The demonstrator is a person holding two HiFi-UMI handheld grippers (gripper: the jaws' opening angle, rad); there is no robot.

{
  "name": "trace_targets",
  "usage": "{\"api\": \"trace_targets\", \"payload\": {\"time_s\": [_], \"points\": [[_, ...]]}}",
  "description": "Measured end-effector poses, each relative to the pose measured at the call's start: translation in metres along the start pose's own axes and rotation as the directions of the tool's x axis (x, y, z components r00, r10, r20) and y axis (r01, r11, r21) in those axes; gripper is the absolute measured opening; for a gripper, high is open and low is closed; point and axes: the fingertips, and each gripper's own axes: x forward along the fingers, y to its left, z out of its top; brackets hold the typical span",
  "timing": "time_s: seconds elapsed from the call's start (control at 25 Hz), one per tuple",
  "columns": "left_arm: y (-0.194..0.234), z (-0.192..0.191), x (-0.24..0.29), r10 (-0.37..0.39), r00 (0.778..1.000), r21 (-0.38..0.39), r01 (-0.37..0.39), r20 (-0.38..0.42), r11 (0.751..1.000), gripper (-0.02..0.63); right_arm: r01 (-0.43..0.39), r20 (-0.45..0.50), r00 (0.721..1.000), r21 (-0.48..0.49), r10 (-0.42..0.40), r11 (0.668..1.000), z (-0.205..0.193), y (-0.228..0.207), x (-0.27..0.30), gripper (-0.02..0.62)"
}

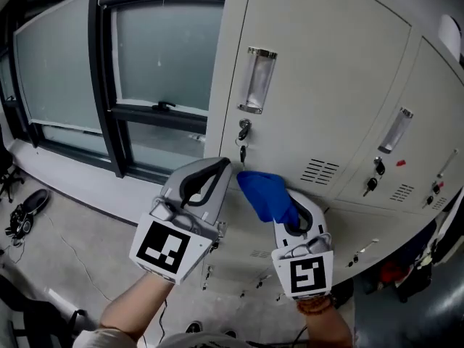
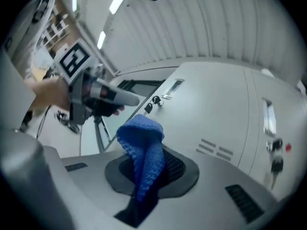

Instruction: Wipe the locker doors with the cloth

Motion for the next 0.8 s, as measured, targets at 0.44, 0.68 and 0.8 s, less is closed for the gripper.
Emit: {"api": "trace_targets", "payload": {"time_s": [0.44, 0.68, 0.8], "points": [[-0.119, -0.186, -0.105, -0.065, 0.936, -0.283, -0.038, -0.347, 0.958, -0.002, -0.006, -0.082, 0.992, 0.716, 0.093, 0.698, -0.118, 0.095, -0.119, 0.049], [-0.153, -0.201, -0.11, -0.116, 0.928, -0.36, -0.021, -0.353, 0.933, -0.002, 0.012, -0.113, 0.989, 0.693, 0.092, 0.721, -0.134, 0.092, -0.127, 0.049], [-0.156, -0.192, -0.107, -0.117, 0.937, -0.346, -0.004, -0.329, 0.938, -0.002, 0.021, -0.101, 0.993, 0.682, 0.067, 0.731, -0.129, 0.083, -0.127, 0.048]]}}
